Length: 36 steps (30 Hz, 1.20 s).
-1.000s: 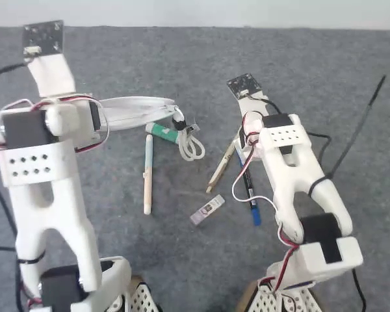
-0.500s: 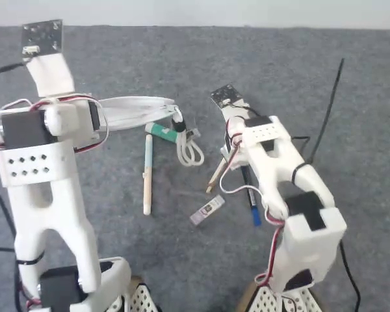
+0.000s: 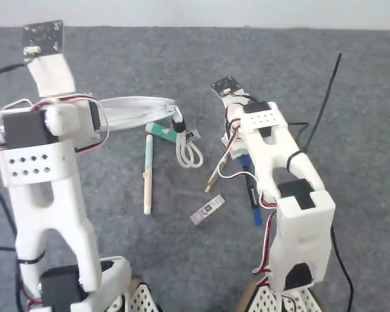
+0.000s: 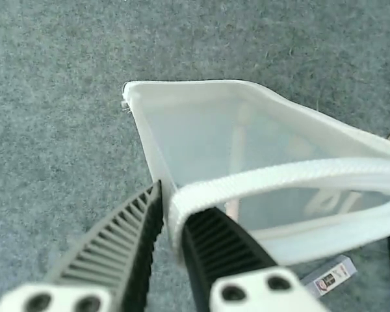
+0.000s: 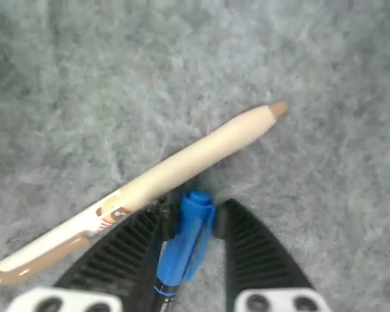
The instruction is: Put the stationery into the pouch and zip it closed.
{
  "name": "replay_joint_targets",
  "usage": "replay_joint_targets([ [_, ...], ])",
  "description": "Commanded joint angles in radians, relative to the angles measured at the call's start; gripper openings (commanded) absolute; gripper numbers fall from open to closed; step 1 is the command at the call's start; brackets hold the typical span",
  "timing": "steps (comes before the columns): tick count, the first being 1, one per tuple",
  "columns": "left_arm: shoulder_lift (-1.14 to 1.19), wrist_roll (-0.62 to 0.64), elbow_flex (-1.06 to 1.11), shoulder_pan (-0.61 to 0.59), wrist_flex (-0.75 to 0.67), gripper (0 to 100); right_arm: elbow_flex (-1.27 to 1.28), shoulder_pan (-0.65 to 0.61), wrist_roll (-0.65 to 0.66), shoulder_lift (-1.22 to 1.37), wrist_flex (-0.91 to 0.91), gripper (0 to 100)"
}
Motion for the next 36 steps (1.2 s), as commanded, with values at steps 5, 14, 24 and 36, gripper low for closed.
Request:
replay_joint_targets([
  [5,-0.011,0.012,-0.047,-0.002,0.006,1,-0.025,-0.016,0.014,-0.038,0.051,0.6],
  [14,-0.011,0.012,-0.047,-0.002,0.003,1,-0.021,-0.018,0.002,-0.153,0.139,0.6],
  [24,-0.011,0.044,-0.051,-0.002,0.002,1,0.166,-0.024,-0.06,-0.449,0.122,0.6],
  [36,-0.011,0.046,-0.051,-0.002,0.002,1,0.305,-0.025,-0.229,-0.816,0.128,0.7],
])
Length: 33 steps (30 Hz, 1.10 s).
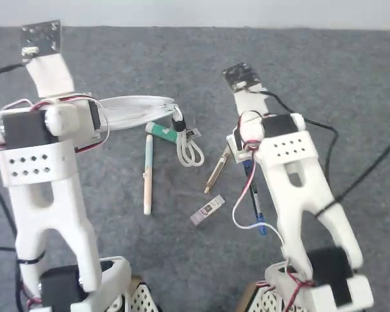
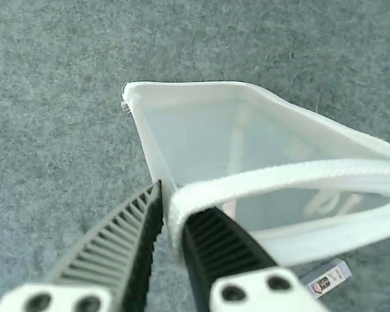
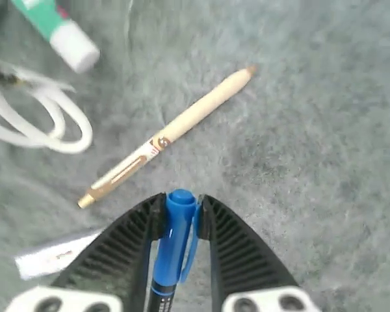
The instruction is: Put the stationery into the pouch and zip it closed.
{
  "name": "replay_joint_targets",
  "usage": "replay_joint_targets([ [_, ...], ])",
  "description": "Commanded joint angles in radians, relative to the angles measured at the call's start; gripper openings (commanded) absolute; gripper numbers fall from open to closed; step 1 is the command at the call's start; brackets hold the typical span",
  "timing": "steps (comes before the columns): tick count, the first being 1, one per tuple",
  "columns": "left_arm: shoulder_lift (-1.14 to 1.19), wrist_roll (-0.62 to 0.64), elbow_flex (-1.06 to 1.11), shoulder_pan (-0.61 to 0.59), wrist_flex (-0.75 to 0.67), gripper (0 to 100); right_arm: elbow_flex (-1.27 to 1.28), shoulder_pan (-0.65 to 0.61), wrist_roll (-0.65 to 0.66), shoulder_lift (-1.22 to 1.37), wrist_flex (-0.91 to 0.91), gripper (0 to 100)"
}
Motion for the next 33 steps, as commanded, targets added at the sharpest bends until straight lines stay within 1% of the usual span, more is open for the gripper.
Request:
replay_joint_targets([
  [1,-0.011,0.021,-0.051,-0.002,0.002,1,-0.012,-0.008,-0.072,-0.12,-0.004,0.7],
  [7,-0.011,0.021,-0.051,-0.002,0.0,1,-0.012,-0.012,-0.138,-0.248,-0.001,0.6],
  [18,-0.011,0.023,-0.051,-0.002,-0.008,1,-0.015,-0.182,-0.169,-0.61,-0.001,0.6],
  [23,-0.011,0.025,-0.051,0.002,-0.006,1,-0.017,-0.243,-0.166,-0.69,-0.088,0.6],
  [31,-0.011,0.025,-0.05,0.0,-0.006,1,-0.018,-0.398,-0.164,-0.736,-0.28,0.6],
  [33,-0.011,0.025,-0.05,0.0,-0.006,1,-0.018,-0.429,-0.146,-0.74,-0.325,0.6],
])
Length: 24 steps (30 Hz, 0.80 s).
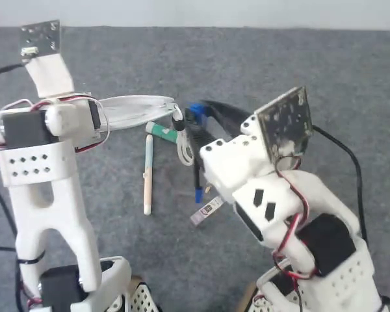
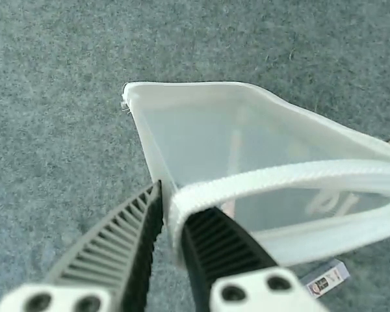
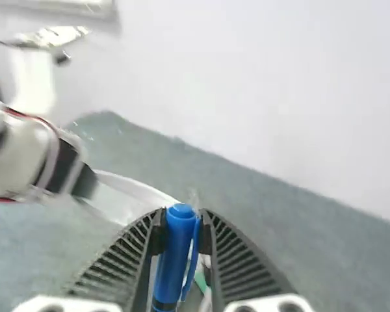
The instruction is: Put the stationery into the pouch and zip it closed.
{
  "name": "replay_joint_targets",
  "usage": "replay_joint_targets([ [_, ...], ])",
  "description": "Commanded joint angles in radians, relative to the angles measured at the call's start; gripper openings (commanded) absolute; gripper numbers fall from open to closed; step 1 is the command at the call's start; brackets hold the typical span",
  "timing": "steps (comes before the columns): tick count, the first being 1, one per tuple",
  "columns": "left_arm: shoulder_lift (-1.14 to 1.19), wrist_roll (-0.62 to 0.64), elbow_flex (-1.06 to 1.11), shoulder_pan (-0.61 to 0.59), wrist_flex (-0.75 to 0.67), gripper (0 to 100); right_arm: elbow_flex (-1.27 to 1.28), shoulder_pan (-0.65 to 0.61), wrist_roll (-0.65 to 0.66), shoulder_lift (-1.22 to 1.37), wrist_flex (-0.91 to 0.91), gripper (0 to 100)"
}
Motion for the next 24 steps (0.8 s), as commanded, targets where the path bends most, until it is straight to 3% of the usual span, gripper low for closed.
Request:
replay_joint_targets([
  [1,-0.011,0.015,-0.05,0.0,-0.006,1,-0.018,-0.058,0.038,-0.028,-0.09,0.6],
  [6,-0.011,0.015,-0.05,0.0,-0.006,1,-0.015,-0.104,0.146,-0.028,-0.209,0.6],
  [24,-0.011,0.015,-0.05,0.002,-0.006,1,0.049,-0.136,0.15,0.005,-0.65,0.9],
])
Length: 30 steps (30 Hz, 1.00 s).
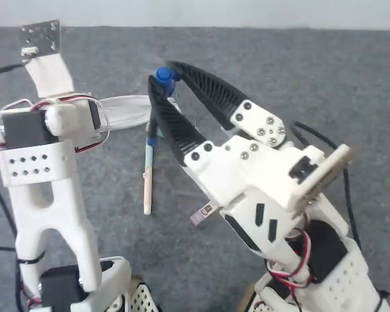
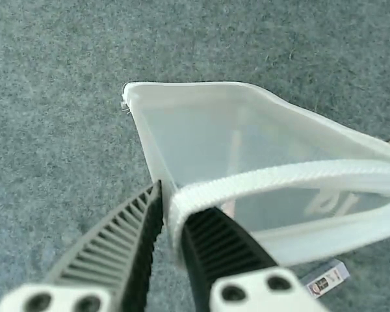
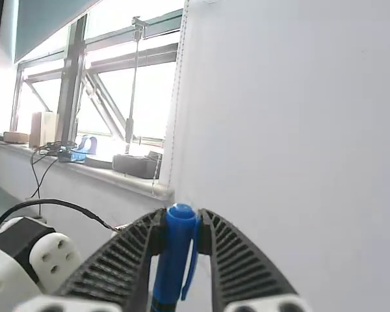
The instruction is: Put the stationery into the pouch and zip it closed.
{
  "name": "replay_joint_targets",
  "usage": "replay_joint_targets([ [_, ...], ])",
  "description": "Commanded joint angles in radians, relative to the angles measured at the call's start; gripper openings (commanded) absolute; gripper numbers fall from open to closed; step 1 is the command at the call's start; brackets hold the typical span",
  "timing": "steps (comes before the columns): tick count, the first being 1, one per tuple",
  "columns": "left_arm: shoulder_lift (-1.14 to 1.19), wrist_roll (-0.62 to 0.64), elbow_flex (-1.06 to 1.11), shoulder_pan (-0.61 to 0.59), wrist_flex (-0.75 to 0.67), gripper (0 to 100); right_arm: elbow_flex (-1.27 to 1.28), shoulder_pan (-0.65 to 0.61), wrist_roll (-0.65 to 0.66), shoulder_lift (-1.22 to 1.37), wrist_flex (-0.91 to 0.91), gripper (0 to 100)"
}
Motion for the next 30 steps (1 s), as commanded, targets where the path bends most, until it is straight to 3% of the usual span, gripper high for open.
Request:
replay_joint_targets([
  [1,-0.011,0.015,-0.05,0.002,-0.006,1,0.021,-0.002,0.023,0.025,-0.099,0.9],
  [9,-0.011,0.015,-0.05,0.0,-0.006,1,0.121,0.004,0.023,0.145,-0.344,0.7],
  [16,-0.011,0.015,-0.05,0.0,-0.006,1,0.155,0.077,0.02,0.226,-0.449,0.7],
  [30,-0.011,0.015,-0.048,0.0,-0.005,1,0.157,0.102,0.023,0.383,-0.467,0.7],
])
